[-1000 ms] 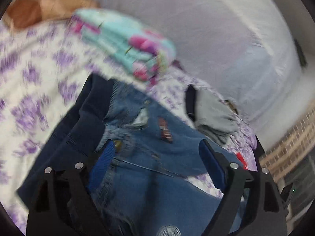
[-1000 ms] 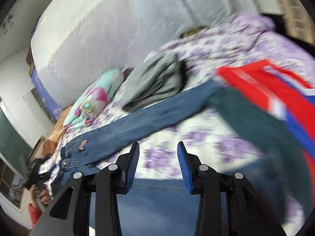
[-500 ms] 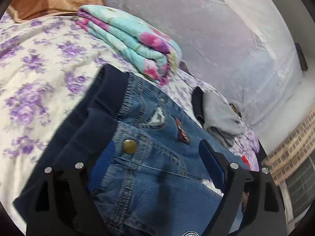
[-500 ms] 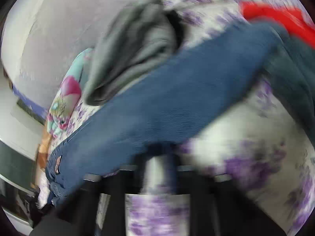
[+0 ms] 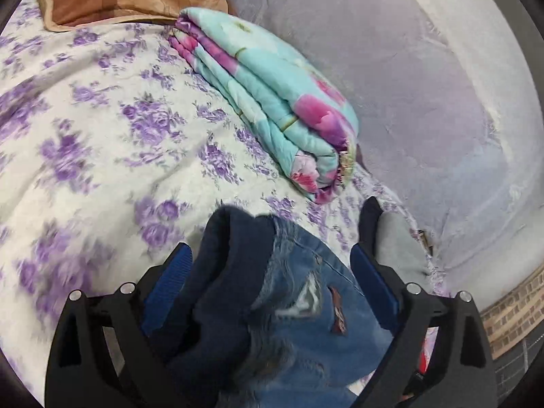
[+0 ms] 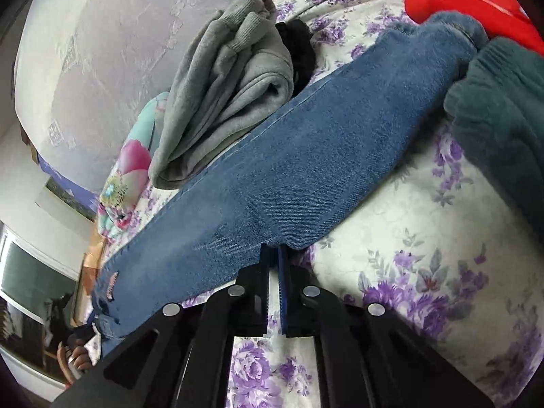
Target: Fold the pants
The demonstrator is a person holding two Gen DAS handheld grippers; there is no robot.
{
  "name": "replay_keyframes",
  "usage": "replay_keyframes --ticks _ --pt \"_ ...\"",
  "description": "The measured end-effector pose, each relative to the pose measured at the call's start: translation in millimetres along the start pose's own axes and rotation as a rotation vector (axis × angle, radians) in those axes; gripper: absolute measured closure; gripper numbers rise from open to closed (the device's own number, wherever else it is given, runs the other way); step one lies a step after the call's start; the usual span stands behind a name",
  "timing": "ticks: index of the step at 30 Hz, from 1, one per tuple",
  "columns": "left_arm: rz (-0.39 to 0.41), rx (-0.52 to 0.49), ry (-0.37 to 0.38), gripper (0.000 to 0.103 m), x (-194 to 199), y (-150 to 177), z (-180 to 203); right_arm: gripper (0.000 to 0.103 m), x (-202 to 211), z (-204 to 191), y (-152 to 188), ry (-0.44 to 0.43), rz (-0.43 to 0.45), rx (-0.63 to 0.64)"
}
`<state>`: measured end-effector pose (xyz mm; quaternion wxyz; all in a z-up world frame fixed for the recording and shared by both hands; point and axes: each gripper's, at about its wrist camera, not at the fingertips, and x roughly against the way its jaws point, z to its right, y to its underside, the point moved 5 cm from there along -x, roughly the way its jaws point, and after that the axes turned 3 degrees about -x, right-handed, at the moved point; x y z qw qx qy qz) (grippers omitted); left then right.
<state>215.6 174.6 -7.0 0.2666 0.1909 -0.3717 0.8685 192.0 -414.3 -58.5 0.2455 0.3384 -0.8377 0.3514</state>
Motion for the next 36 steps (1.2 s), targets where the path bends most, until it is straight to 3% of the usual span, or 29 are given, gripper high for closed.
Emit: replay_keyframes --ticks 5,6,7,9,10,12,13,14,16,19,25,33,36 --pt "-0.057 -0.08 0.001 0.012 -29.1 1.6 1.3 0.098 -1.3 -0.9 0.5 -0.005 -0.002 -0.001" --pt "-0.073 -0.087 0.011 0.015 -32.8 5.8 0.1 0.098 -1.1 -2.3 0.5 0.001 0.0 0.005" --pt "-0.091 -0.093 0.015 0.025 -36.5 9.3 -0.6 0.098 1.4 -4.5 1.3 0.014 0.007 0.019" --pt "-0.064 -0.116 0.004 0.037 -33.2 8.1 3.3 0.093 11.6 -17.8 3.6 0.023 0.036 0.074" --pt "-0.051 -0.131 0.011 0.044 -31.1 7.0 7.0 0.093 14.6 -30.2 4.3 -0.011 0.037 0.105" --pt "-0.034 -0.159 0.01 0.047 -29.3 4.2 12.4 0.093 14.1 -59.6 5.1 -0.072 0.012 0.191" --pt "-0.033 -0.16 0.005 0.048 -30.3 3.1 12.6 0.089 10.0 -74.9 4.8 -0.072 -0.002 0.249" --pt "-0.033 -0.153 0.003 0.049 -30.7 3.3 10.4 0.07 6.8 -83.5 4.3 -0.066 -0.009 0.286" --pt "-0.031 -0.122 0.022 0.054 -29.9 2.1 5.7 0.044 -2.8 -107.7 -0.1 -0.038 0.008 0.411" --pt "-0.03 -0.089 0.051 0.059 -27.7 0.6 1.4 0.044 -23.9 -132.3 -7.4 0.032 -0.012 0.573" --pt "-0.032 -0.107 0.042 0.062 -30.4 0.2 3.2 0.045 -76.7 -159.9 -19.0 0.12 -0.128 0.793" --pt "-0.04 -0.115 0.029 0.062 -34.1 0.8 2.3 0.045 -127.4 -178.0 -8.3 0.086 -0.275 1.015" --pt "-0.043 -0.125 0.021 0.062 -35.6 1.4 3.4 0.037 -140.1 -172.1 -12.7 0.071 -0.332 1.012"
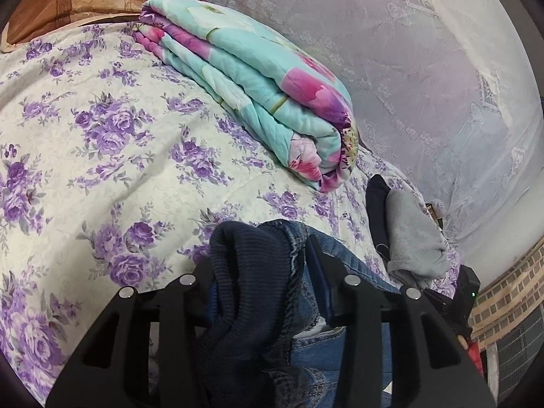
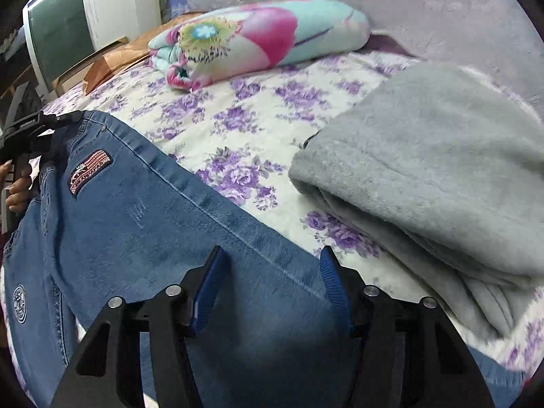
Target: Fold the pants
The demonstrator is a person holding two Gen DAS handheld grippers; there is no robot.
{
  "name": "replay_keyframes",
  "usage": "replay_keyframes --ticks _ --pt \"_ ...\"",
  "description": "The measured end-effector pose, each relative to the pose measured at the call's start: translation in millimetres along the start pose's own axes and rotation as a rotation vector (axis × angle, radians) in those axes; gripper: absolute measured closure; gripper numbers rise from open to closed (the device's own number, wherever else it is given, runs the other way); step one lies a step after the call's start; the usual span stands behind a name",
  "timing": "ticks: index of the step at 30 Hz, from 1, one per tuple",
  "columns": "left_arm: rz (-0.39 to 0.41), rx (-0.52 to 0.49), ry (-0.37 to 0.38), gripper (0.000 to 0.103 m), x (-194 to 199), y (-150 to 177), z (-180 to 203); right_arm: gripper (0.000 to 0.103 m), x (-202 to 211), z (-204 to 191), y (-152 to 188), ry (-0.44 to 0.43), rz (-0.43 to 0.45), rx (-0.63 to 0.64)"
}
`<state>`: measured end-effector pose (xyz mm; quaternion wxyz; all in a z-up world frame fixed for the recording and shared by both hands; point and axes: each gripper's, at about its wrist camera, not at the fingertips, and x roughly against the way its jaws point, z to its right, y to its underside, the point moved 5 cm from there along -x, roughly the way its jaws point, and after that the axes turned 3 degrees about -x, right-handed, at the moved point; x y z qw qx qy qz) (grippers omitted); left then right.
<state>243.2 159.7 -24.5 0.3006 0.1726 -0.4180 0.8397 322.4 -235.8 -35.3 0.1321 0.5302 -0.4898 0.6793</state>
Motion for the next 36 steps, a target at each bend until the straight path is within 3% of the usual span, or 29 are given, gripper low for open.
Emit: replay_keyframes --ticks 2,8,9,11,14,16,17,20,24,27,29,31,36 --pt "-0.002 0.0 0.0 0.062 -0.9 0.1 -0.1 0.019 -5.9 4.1 2.5 0.014 -0.006 0.013" --pt "-0.002 -0.01 -0.012 0.062 -2.9 0.0 1.1 0.017 -10.8 9.5 6.0 -0.012 0.019 -0.006" --pt "0.0 -0.015 -0.018 0.062 -2.6 0.3 2.0 0.021 -9.9 10.7 6.6 -0.02 0.029 -0.008" --pt "0.007 -0.034 -0.024 0.062 -1.9 -0.4 4.9 0.05 -8.4 12.9 7.0 -0.045 0.049 -0.022" --pt "0.015 -0.043 -0.028 0.062 -4.8 -2.0 5.8 0.071 -5.9 14.1 8.5 -0.093 0.077 -0.035" --pt "0.008 -0.043 -0.029 0.062 -7.5 -1.6 4.9 0.077 -3.5 14.3 7.3 -0.102 0.078 -0.038" --pt "0.009 -0.041 -0.025 0.062 -7.5 -1.8 4.5 0.087 -2.4 13.7 6.6 -0.095 0.082 -0.038" --pt "0.01 -0.022 -0.009 0.064 -7.3 -1.8 1.4 0.093 4.4 6.9 7.2 -0.062 0.089 -0.025" --pt "0.018 -0.036 -0.004 0.066 -4.3 -1.2 4.9 0.095 8.0 -4.8 8.9 -0.019 0.054 0.009" --pt "0.02 -0.037 -0.002 0.066 -3.4 -1.2 5.6 0.089 11.6 -10.3 5.6 0.032 0.042 0.055" --pt "0.018 -0.029 0.003 0.066 -4.1 -1.5 4.2 0.077 9.1 -13.6 3.1 0.059 0.026 0.098" --pt "0.014 -0.018 0.009 0.066 -4.6 -1.7 2.6 0.071 4.5 -13.7 0.3 0.066 0.017 0.115" --pt "0.011 -0.019 0.004 0.066 -4.8 -1.5 2.2 0.071 -11.4 -8.9 -3.4 0.015 0.001 0.112"
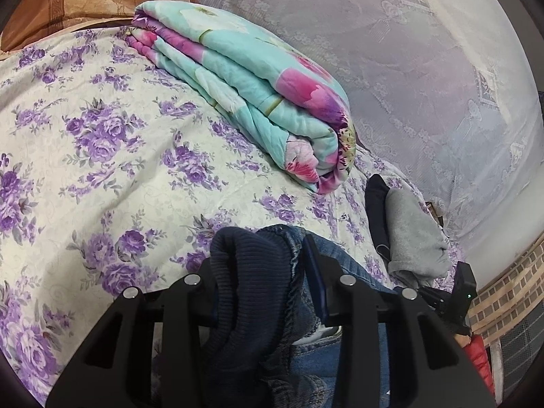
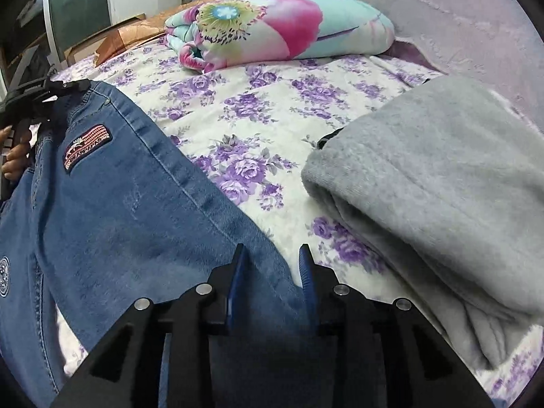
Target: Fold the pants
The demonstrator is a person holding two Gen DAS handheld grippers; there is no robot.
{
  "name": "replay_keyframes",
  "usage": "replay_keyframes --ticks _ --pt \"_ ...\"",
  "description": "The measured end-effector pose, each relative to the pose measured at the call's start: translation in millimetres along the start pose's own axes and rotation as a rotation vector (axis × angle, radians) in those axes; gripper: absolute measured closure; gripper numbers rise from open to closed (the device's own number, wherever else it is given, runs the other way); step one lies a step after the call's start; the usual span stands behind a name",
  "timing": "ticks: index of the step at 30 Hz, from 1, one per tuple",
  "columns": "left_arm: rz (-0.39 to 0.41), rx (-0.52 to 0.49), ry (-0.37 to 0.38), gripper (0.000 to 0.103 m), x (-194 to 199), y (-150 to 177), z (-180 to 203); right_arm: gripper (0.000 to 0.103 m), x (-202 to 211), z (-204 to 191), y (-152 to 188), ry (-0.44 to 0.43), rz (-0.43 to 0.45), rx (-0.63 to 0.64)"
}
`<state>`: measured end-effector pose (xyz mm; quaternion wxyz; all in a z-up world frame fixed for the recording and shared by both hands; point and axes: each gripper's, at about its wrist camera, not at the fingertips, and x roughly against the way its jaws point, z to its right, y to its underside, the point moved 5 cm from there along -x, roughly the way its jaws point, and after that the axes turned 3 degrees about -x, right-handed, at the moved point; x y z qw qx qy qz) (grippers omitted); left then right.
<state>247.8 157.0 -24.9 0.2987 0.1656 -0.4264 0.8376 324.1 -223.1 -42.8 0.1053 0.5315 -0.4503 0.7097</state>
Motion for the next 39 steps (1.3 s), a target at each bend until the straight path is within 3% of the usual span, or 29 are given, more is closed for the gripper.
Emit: replay_keyframes --ticks 3,5,7,13,20,26,32,35,37,39 --pt "-0.007 0.005 0.007 0.066 -1.3 -0.1 -1.6 0.082 1.3 -6.1 3.1 -0.009 0.025 0.029" --pt "-0.009 0.011 0.021 0.066 -2.6 -0.4 -2.7 0.094 4.2 -13.1 6.0 0.002 0.035 0.061" --pt "-0.007 0.011 0.026 0.066 -3.2 -0.6 -3.2 0.097 9.5 -15.6 7.7 0.011 0.048 0.088" --pt "0.023 -0.017 0.008 0.067 0.0 0.0 1.1 0.098 36.1 -18.4 4.3 0.048 0.149 0.032" --pt "0.042 -0.01 0.047 0.07 7.8 -1.6 2.9 0.098 69.6 -50.7 18.5 0.151 0.178 0.007" --pt "0.093 -0.026 0.136 0.073 36.7 3.2 14.0 0.098 117.4 -87.0 31.7 0.212 0.207 0.018" --pt "0.157 -0.038 0.232 0.073 73.8 17.5 24.1 0.099 168.7 -129.4 61.6 0.259 0.292 0.018" --pt "0.171 -0.018 0.283 0.063 99.2 38.0 23.0 0.098 185.3 -152.6 89.0 0.253 0.317 0.011" --pt "0.176 0.011 0.285 0.048 114.0 51.0 16.4 0.098 192.7 -170.0 108.8 0.245 0.326 0.01" --pt "0.173 0.045 0.287 0.043 131.2 68.7 4.4 0.098 195.2 -187.9 128.6 0.22 0.323 0.015"
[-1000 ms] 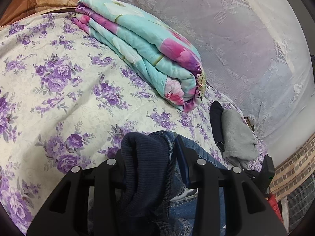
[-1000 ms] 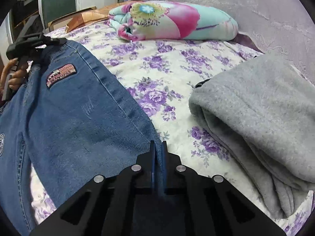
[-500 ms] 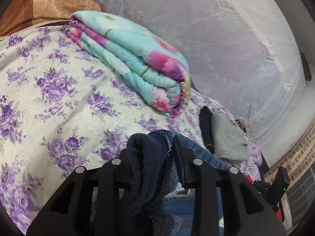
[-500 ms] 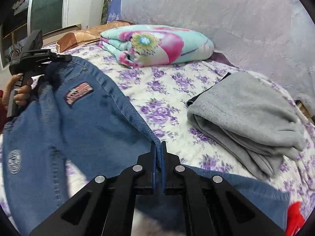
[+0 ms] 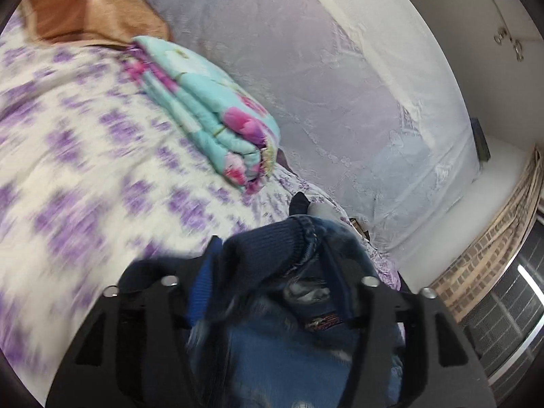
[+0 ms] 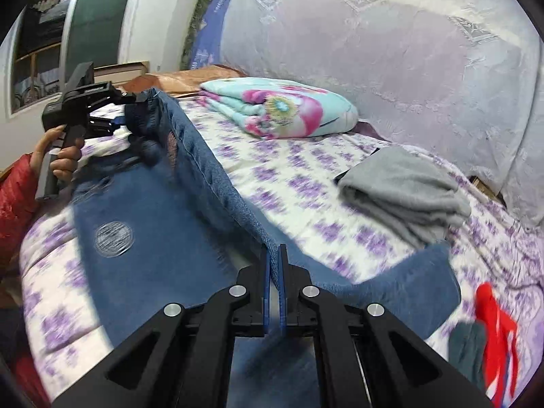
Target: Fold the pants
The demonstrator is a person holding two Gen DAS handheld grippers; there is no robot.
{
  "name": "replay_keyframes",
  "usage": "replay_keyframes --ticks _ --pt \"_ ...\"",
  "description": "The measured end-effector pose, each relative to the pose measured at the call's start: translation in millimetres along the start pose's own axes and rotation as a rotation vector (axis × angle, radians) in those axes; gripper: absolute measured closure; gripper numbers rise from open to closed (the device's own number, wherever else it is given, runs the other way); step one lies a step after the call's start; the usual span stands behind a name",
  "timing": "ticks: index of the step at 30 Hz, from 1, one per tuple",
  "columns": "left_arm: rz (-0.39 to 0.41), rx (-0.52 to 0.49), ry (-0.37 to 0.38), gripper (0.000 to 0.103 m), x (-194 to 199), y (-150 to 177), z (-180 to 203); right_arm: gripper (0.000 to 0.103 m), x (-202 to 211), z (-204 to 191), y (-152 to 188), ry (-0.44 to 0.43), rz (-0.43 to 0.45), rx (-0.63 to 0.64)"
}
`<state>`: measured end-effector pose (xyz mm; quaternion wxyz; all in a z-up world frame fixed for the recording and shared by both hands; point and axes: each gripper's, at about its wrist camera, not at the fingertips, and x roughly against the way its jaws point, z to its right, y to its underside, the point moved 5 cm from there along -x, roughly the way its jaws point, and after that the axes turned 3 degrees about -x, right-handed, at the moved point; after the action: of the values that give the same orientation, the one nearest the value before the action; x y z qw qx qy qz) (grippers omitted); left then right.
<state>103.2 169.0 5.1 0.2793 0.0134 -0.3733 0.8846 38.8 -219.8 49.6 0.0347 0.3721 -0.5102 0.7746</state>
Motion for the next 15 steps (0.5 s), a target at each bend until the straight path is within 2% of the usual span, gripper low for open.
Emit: replay_keyframes --ticks 3,8,11,15 --pt "-0.018 0.072 0.017 0.04 28.1 22.4 -11.5 0.098 8.4 -22.5 28.9 -0.005 -0.025 0.021" --pt "-0.073 0.155 0.005 0.04 45.8 57.6 -17.2 0.099 4.1 -32.0 58.1 -0.017 -0.051 -0.008" --pt "-0.051 0.147 -0.02 0.04 52.8 58.3 -13.9 0.099 2.1 -35.6 65.7 -0.005 -0.044 -0.011" --pt "0.001 0.141 0.02 0.04 63.1 49.8 3.0 0.099 1.2 -40.2 69.5 0.012 -0.039 0.0"
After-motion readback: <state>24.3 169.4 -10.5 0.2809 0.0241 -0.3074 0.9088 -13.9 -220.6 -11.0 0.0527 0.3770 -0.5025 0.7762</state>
